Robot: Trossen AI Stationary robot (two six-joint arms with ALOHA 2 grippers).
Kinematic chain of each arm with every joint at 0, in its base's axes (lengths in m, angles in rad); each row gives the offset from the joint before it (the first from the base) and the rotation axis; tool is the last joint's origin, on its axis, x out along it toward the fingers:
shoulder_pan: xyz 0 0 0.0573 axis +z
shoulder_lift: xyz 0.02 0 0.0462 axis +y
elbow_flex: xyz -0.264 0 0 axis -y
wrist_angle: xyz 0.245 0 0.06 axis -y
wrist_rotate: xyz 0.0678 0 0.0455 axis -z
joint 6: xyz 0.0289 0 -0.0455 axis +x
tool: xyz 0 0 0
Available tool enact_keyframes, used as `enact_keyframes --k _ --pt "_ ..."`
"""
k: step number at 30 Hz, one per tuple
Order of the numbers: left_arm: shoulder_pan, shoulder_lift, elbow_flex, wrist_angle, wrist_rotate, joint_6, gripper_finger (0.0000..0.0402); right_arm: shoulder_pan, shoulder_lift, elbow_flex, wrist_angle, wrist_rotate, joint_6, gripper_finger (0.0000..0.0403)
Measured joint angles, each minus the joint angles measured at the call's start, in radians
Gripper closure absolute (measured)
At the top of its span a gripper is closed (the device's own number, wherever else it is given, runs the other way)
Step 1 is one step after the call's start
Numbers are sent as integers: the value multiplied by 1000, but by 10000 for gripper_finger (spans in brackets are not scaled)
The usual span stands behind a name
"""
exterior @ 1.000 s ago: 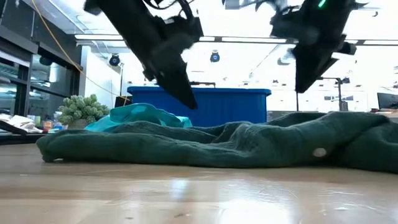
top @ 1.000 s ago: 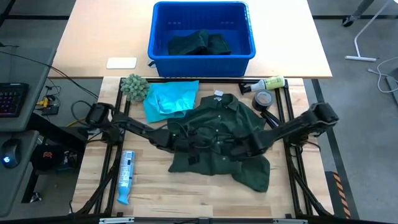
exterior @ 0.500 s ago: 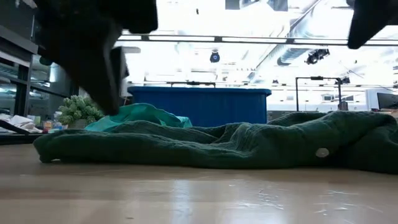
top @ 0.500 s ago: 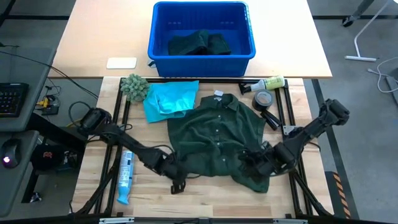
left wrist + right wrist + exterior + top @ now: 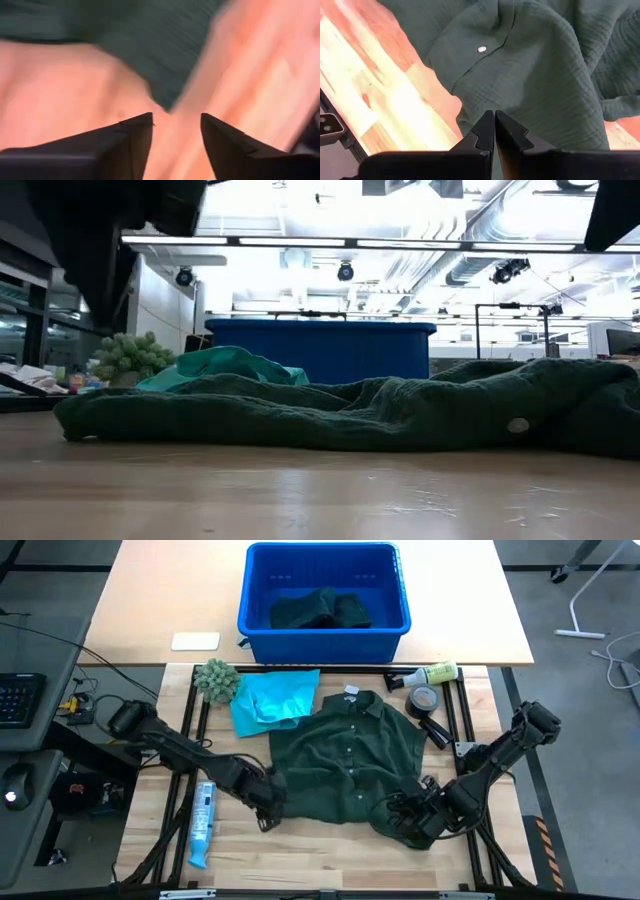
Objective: Fold laundry
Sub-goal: Fold the green polo shirt from the blue laundry bin
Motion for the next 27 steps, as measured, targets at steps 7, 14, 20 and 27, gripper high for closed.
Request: enact_keyframes --k 7,14,20,27 --pt "-17 -140 -330 433 -14 -379 198 19 0 0 -1 5 -5 403" --pt "-26 -146 -479 707 -58 -489 197 20 0 0 -1 -15 -7 403" --pt "-18 -80 -483 684 -67 -444 197 20 0 0 1 -42 0 403" --pt "-27 51 -479 916 3 -436 197 20 0 0 6 -60 10 403"
